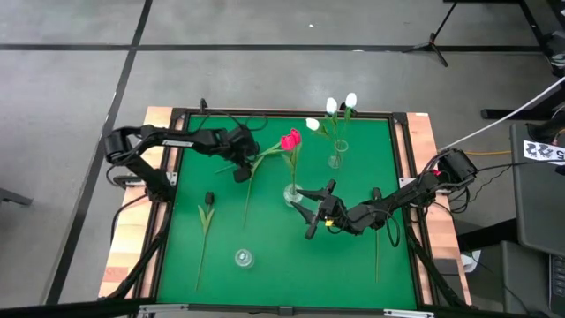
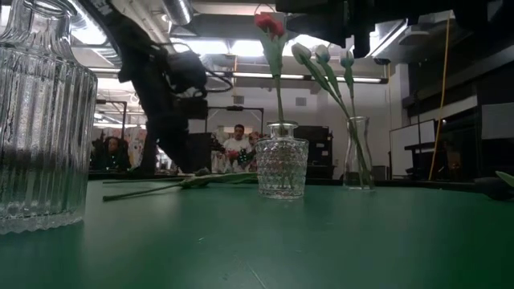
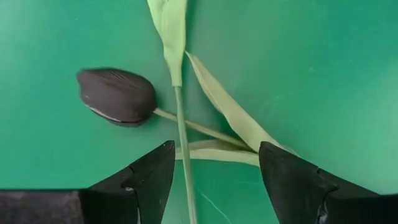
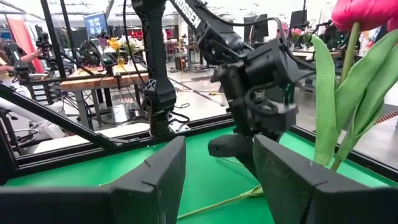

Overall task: Sort flowers into vase by color
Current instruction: Put the red tulip into the middle transparent flower vase

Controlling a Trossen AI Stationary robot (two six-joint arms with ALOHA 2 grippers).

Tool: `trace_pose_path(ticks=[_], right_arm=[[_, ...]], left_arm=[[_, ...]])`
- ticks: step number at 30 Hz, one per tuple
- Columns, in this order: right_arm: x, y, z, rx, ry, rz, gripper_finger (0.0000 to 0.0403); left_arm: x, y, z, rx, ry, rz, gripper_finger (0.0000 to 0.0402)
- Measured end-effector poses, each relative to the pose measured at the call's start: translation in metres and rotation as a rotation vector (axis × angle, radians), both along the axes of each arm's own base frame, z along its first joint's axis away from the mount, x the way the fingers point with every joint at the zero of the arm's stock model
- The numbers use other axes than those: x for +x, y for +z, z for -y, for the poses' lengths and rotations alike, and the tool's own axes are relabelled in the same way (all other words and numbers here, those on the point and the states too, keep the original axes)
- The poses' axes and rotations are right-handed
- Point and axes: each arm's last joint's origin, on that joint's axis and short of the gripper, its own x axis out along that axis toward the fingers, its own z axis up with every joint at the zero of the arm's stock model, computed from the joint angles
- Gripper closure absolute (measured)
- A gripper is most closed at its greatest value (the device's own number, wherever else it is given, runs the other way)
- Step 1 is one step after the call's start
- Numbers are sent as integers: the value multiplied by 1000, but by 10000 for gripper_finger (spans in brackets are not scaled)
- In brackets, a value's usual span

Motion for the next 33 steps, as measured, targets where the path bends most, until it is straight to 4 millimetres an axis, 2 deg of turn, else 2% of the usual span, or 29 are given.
trace_pose_path(ticks=[5, 9, 24, 33], right_arm=[[0, 0, 0, 19, 1, 8, 217], [0, 0, 0, 22, 1, 11, 217], [0, 1, 0, 25, 1, 17, 217], [0, 1, 0, 24, 2, 16, 217]], left_arm=[[5, -14, -2, -7, -12, -27, 177], [5, -19, -3, -21, -7, -41, 205], [-3, -13, -9, -67, 110, -40, 390], [-1, -8, -10, -94, 178, -10, 396]])
